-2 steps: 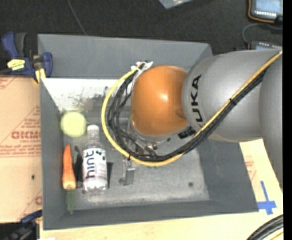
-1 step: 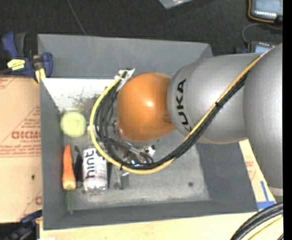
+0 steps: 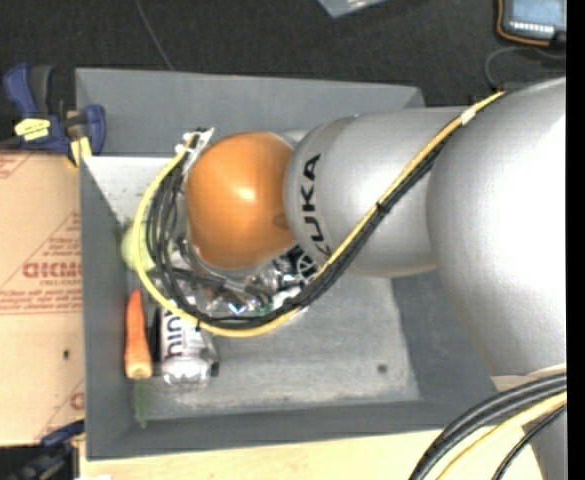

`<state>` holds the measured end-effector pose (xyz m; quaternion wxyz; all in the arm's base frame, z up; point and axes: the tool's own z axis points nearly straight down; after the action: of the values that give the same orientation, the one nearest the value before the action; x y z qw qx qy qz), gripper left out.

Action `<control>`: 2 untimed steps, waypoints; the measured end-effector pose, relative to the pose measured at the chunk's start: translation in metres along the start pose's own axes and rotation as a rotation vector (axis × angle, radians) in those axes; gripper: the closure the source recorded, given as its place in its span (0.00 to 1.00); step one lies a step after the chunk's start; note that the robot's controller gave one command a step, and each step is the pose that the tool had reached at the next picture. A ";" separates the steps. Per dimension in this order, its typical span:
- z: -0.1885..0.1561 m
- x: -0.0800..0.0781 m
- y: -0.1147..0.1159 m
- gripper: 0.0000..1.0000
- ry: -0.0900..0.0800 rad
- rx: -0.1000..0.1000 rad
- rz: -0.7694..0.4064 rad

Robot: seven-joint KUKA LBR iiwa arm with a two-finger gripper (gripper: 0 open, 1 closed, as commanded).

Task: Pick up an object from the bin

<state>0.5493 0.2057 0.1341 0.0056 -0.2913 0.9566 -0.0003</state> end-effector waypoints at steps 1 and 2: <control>0.031 0.004 0.004 0.00 0.004 0.000 -0.146; 0.063 -0.019 0.003 1.00 0.005 0.006 -0.434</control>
Offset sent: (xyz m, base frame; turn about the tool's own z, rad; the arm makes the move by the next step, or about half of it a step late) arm 0.0116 0.0193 -0.0641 -0.4434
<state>0.5641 0.2195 0.0714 0.0041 -0.4906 0.8714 -0.0050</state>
